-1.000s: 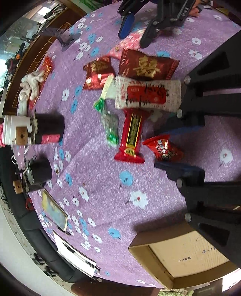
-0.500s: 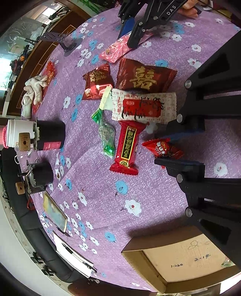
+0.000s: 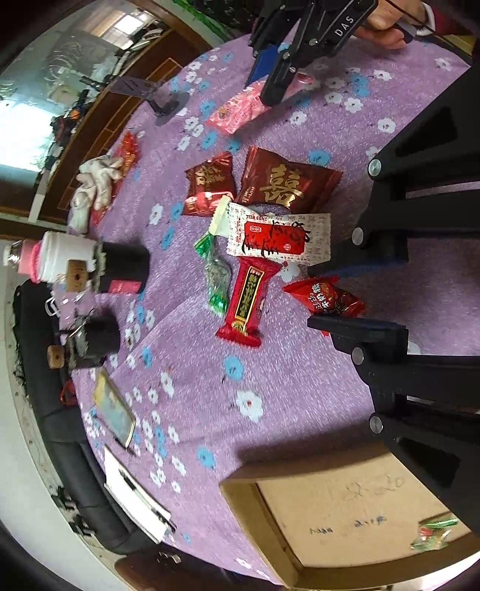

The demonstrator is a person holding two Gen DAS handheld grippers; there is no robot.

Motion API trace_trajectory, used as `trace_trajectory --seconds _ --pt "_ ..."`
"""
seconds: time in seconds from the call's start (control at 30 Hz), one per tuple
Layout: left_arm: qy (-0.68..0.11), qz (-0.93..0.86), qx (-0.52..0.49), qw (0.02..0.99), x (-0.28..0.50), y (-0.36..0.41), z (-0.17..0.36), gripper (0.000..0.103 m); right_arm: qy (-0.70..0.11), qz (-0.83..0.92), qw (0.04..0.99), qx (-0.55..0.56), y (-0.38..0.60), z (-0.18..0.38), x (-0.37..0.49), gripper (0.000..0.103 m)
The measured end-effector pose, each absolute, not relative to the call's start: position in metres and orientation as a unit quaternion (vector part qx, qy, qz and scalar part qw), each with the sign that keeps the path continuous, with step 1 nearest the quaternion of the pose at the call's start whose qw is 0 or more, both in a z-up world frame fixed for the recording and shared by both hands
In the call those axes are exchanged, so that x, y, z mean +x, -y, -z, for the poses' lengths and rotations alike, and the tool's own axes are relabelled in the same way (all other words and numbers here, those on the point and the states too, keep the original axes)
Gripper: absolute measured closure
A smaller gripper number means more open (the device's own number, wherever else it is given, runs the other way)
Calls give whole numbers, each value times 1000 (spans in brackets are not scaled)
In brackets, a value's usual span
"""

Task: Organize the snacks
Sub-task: 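Carry both candies over the cardboard tray and open both grippers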

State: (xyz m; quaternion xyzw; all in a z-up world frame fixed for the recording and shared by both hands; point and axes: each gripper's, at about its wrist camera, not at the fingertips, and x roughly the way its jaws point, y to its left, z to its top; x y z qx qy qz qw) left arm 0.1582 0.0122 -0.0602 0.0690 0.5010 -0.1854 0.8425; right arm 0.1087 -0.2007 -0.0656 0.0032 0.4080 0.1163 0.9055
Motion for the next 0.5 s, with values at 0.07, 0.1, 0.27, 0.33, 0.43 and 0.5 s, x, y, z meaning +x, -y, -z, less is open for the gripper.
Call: trace_trajectory --seconds 0.07,0.1,0.27,0.33,0.43,0.5 --pt "-494 178 58 849 153 -21 54 83 -404 -128 906 4 194 60 107 80" --pt "-491 175 52 852 150 -26 52 83 -402 -133 906 3 189 58 106 80" --pt "-476 142 26 868 138 -62 39 83 -393 -173 903 -1 157 45 104 80" --pt "-470 126 16 873 134 -77 35 83 -391 -191 901 -3 140 41 104 79" --pt "-463 106 4 880 129 -100 30 83 -389 -217 895 -7 115 36 104 79" --pt "-459 91 -7 884 126 -118 27 83 -387 -234 892 -13 96 33 106 79"
